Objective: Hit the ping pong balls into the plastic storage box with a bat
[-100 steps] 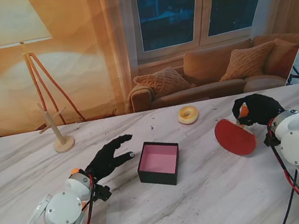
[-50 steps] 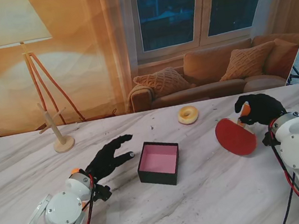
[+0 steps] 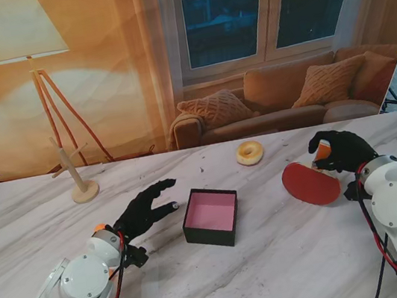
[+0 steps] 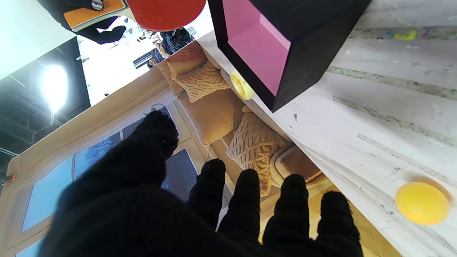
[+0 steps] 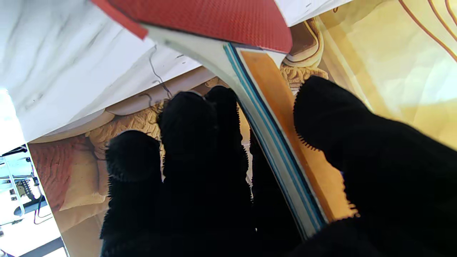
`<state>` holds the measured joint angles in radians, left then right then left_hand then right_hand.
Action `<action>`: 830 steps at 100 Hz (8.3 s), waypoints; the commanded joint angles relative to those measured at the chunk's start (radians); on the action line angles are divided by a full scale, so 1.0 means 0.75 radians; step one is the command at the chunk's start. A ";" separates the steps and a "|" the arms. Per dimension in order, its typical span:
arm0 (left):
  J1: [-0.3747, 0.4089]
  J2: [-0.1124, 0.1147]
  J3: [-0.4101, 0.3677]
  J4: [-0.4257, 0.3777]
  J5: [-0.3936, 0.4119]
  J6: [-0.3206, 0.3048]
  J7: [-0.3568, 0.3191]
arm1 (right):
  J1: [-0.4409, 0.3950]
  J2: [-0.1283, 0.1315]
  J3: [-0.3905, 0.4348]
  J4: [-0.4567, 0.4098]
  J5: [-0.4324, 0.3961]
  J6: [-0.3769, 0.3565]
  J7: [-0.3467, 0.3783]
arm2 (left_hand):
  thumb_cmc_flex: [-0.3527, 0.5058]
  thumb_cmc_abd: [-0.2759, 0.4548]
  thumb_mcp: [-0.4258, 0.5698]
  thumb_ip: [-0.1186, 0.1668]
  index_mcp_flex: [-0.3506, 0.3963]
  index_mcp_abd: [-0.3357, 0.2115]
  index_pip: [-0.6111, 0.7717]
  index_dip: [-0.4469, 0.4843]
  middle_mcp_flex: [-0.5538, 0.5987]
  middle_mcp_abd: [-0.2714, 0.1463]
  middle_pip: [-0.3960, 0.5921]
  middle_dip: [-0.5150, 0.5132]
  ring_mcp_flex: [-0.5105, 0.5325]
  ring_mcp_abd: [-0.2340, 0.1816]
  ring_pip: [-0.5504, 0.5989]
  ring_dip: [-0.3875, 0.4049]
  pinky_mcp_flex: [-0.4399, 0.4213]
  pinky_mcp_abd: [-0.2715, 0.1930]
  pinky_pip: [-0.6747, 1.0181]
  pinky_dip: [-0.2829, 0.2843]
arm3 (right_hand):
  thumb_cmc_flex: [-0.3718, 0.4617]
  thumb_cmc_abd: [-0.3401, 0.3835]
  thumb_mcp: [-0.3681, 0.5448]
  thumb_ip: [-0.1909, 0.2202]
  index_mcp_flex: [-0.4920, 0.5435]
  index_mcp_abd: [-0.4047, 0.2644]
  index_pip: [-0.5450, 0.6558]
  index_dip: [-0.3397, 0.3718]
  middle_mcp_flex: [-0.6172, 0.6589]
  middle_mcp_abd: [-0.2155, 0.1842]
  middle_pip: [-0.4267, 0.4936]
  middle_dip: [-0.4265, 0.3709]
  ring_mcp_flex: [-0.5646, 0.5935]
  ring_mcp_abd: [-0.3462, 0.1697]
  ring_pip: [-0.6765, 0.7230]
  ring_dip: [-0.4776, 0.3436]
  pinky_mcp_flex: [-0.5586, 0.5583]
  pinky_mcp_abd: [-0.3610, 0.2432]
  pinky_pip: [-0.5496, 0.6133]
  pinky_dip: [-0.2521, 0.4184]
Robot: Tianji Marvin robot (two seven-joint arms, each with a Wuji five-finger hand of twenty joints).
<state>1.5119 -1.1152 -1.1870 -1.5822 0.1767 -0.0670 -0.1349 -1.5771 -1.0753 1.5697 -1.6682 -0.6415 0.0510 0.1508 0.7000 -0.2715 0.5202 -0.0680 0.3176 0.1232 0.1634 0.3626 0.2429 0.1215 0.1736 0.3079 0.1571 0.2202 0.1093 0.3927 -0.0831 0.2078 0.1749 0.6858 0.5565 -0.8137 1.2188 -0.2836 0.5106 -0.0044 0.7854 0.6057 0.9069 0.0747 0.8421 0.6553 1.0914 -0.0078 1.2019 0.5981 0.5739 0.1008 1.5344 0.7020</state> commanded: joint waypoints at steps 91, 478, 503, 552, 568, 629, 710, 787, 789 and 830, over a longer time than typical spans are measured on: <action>0.002 -0.005 0.002 -0.001 -0.009 0.012 -0.027 | -0.052 -0.006 0.043 -0.039 0.049 -0.050 0.000 | 0.021 0.026 -0.043 0.032 0.029 -0.010 -0.001 0.004 0.043 0.003 -0.010 0.014 -0.037 0.004 0.002 0.011 -0.022 -0.011 -0.011 0.004 | 0.073 0.218 -0.064 -0.018 0.245 -0.136 0.385 -0.123 -0.312 0.104 0.162 0.191 -0.062 -0.046 -0.004 0.049 0.024 0.062 -0.175 -0.042; -0.001 0.003 -0.031 -0.014 0.044 0.048 -0.037 | -0.012 -0.151 -0.173 -0.029 0.691 0.075 -0.367 | 0.042 0.007 -0.028 0.035 0.073 -0.005 0.025 0.012 0.085 0.042 0.041 0.061 0.008 0.035 0.058 0.064 0.013 0.017 0.037 0.076 | 0.284 0.180 -0.014 0.008 0.426 -0.121 0.469 -0.191 0.330 0.075 -0.101 -0.175 0.179 0.119 -0.420 -0.213 0.190 0.071 -0.041 -0.259; -0.063 0.024 -0.042 0.011 0.175 0.050 -0.085 | -0.045 -0.157 -0.200 -0.070 0.768 0.046 -0.367 | 0.035 -0.058 0.062 0.028 0.129 -0.027 0.128 0.074 0.044 0.061 0.081 0.160 0.006 0.032 0.094 0.114 0.016 0.018 0.042 0.107 | 0.284 0.188 -0.022 0.009 0.420 -0.123 0.470 -0.188 0.324 0.069 -0.096 -0.172 0.172 0.112 -0.415 -0.210 0.182 0.066 -0.038 -0.257; -0.230 0.061 -0.011 0.145 0.446 0.100 -0.169 | -0.100 -0.177 -0.252 -0.112 0.901 0.038 -0.408 | -0.016 -0.202 0.261 0.002 0.021 -0.059 0.190 0.090 -0.121 0.014 -0.008 0.163 -0.084 -0.001 0.083 0.140 0.019 0.070 0.069 0.162 | 0.286 0.192 -0.030 0.011 0.418 -0.124 0.470 -0.183 0.321 0.071 -0.092 -0.169 0.166 0.112 -0.409 -0.205 0.176 0.063 -0.036 -0.254; -0.297 0.076 0.042 0.215 0.536 0.114 -0.209 | -0.112 -0.180 -0.260 -0.117 0.926 0.039 -0.412 | -0.019 -0.208 0.295 0.008 -0.070 -0.076 0.109 0.050 -0.118 0.029 0.016 0.209 -0.054 0.035 0.177 0.255 0.032 0.085 0.273 0.370 | 0.285 0.194 -0.031 0.011 0.416 -0.126 0.469 -0.182 0.320 0.070 -0.090 -0.166 0.163 0.111 -0.403 -0.201 0.174 0.062 -0.031 -0.250; -0.554 0.027 0.348 0.586 0.574 0.188 -0.026 | -0.149 -0.185 -0.263 -0.153 0.984 0.053 -0.415 | 0.042 -0.225 0.502 0.017 0.022 -0.079 0.397 0.153 -0.094 0.061 0.189 0.361 -0.040 0.091 0.621 0.604 0.009 0.028 1.360 0.343 | 0.282 0.206 -0.041 0.011 0.410 -0.133 0.470 -0.175 0.311 0.064 -0.085 -0.160 0.147 0.108 -0.389 -0.194 0.155 0.056 -0.023 -0.240; -0.705 -0.026 0.559 0.821 0.483 0.226 0.040 | -0.167 -0.177 -0.244 -0.164 1.004 0.054 -0.379 | 0.210 -0.234 0.619 0.001 0.195 -0.016 0.776 0.303 0.033 0.132 0.587 0.605 0.311 0.173 1.198 0.852 0.428 -0.002 1.598 0.427 | 0.283 0.211 -0.046 0.013 0.411 -0.138 0.469 -0.172 0.310 0.062 -0.085 -0.157 0.141 0.106 -0.375 -0.192 0.152 0.056 -0.016 -0.232; -0.615 -0.027 0.447 0.711 0.580 0.240 0.186 | -0.124 -0.187 -0.252 -0.099 0.994 0.118 -0.397 | 0.416 -0.582 0.750 -0.190 0.594 -0.045 1.271 0.160 0.896 0.218 0.561 0.912 0.864 0.309 1.318 0.798 0.947 0.059 1.953 0.183 | 0.285 0.213 -0.048 0.013 0.409 -0.140 0.471 -0.171 0.307 0.061 -0.084 -0.155 0.136 0.105 -0.372 -0.193 0.142 0.052 -0.015 -0.230; -0.611 -0.026 0.442 0.703 0.584 0.240 0.183 | -0.123 -0.187 -0.253 -0.098 0.995 0.119 -0.398 | 0.416 -0.584 0.753 -0.190 0.594 -0.045 1.272 0.163 0.898 0.221 0.562 0.912 0.868 0.308 1.320 0.798 0.951 0.059 1.956 0.181 | 0.284 0.213 -0.048 0.013 0.408 -0.139 0.470 -0.171 0.307 0.060 -0.083 -0.155 0.136 0.105 -0.372 -0.193 0.141 0.052 -0.015 -0.229; -0.587 -0.023 0.410 0.659 0.567 0.270 0.160 | -0.120 -0.191 -0.257 -0.100 0.993 0.141 -0.411 | 0.414 -0.591 0.770 -0.194 0.585 -0.035 1.280 0.193 0.899 0.231 0.577 0.927 0.881 0.303 1.327 0.814 0.957 0.062 1.974 0.160 | 0.285 0.215 -0.050 0.013 0.407 -0.142 0.472 -0.171 0.305 0.059 -0.083 -0.155 0.135 0.105 -0.370 -0.193 0.140 0.051 -0.013 -0.228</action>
<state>1.0686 -1.1286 -0.8772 -1.0784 0.6061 0.1310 -0.0006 -1.6682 -1.2126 1.3797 -1.7402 0.1011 0.1429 -0.1659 0.9415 -0.7386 0.9612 -0.2289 0.7326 0.0847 1.0943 0.4917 0.7920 0.3383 0.4542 0.9592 0.7844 0.3534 1.0804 0.9920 0.6016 0.3227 1.5928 0.8191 0.6897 -0.7318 1.1332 -0.2726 0.7800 -0.0952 1.1080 0.4660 1.1152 0.1530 0.7239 0.5239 1.1867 0.1196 0.8933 0.4405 0.6881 0.1861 1.4907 0.5227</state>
